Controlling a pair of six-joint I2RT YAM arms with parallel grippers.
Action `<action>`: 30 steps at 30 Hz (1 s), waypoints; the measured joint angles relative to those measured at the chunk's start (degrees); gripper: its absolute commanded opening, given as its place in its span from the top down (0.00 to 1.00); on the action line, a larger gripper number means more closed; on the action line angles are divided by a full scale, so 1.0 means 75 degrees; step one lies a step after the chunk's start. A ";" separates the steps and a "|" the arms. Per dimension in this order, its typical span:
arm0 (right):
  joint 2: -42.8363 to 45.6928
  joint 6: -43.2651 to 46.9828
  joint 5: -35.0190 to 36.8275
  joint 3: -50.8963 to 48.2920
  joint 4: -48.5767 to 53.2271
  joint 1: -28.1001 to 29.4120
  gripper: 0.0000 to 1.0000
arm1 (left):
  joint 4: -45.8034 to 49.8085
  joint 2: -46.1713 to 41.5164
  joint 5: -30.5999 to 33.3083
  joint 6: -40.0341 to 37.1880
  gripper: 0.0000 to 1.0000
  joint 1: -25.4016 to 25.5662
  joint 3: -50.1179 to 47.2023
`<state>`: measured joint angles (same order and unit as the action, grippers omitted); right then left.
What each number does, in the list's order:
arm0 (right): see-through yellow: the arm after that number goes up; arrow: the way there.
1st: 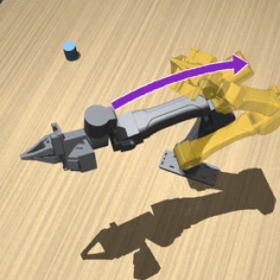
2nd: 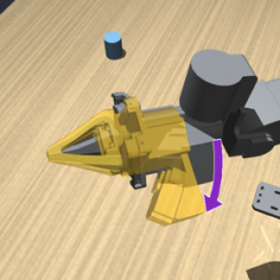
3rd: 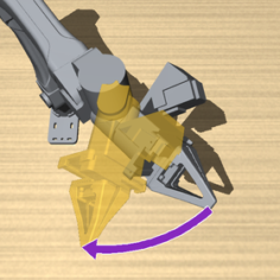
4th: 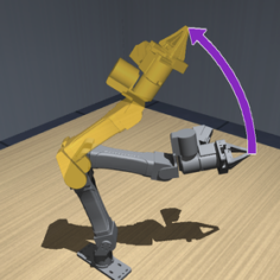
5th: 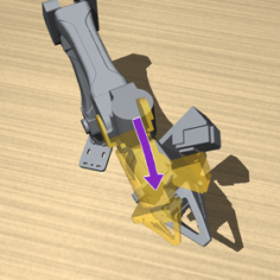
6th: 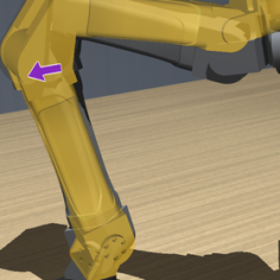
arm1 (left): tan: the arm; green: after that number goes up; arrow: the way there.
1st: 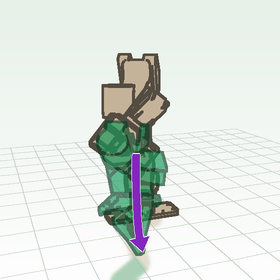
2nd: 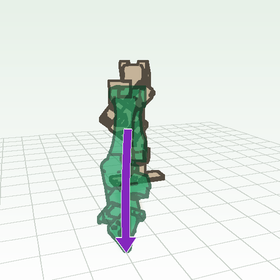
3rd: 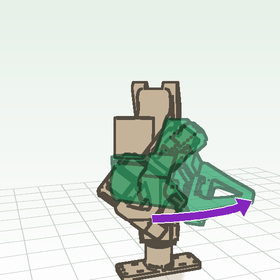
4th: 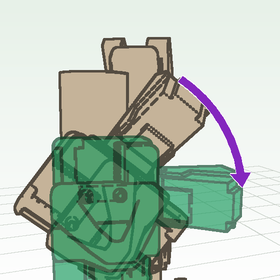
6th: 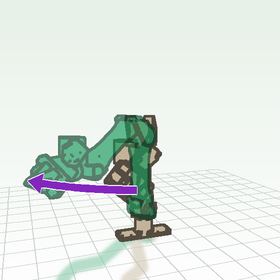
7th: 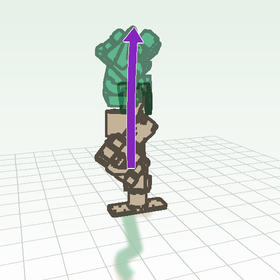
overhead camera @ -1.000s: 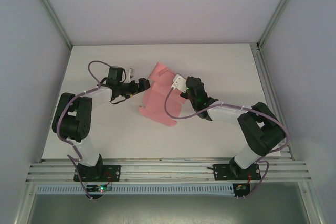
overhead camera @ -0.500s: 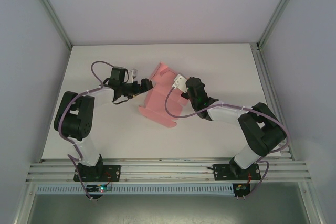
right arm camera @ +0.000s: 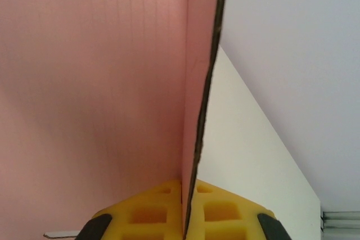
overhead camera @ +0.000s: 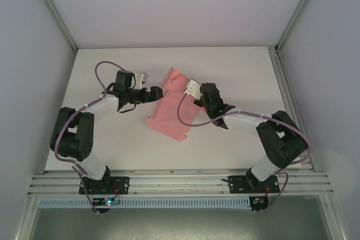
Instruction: Assemble paper box
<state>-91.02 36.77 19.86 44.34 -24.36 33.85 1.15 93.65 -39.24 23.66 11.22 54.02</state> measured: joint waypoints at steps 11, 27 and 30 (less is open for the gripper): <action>0.0233 -0.0070 -0.0402 0.0000 0.0367 -0.0096 1.00 | 0.0064 -0.0181 0.0041 -0.0070 0.00 0.0038 -0.0096; 0.0079 -0.0052 0.0449 0.0000 0.0705 -0.0076 1.00 | 0.0114 0.0023 0.3739 -0.0533 0.00 0.1550 0.0233; 0.0055 0.0251 0.0615 0.0009 0.0697 0.0009 1.00 | 0.0201 0.0017 0.4071 -0.0560 0.00 0.1553 0.0230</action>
<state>-90.61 38.65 24.47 44.40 -19.14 33.91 2.66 93.78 -8.71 19.46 22.87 55.75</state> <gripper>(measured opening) 0.056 0.998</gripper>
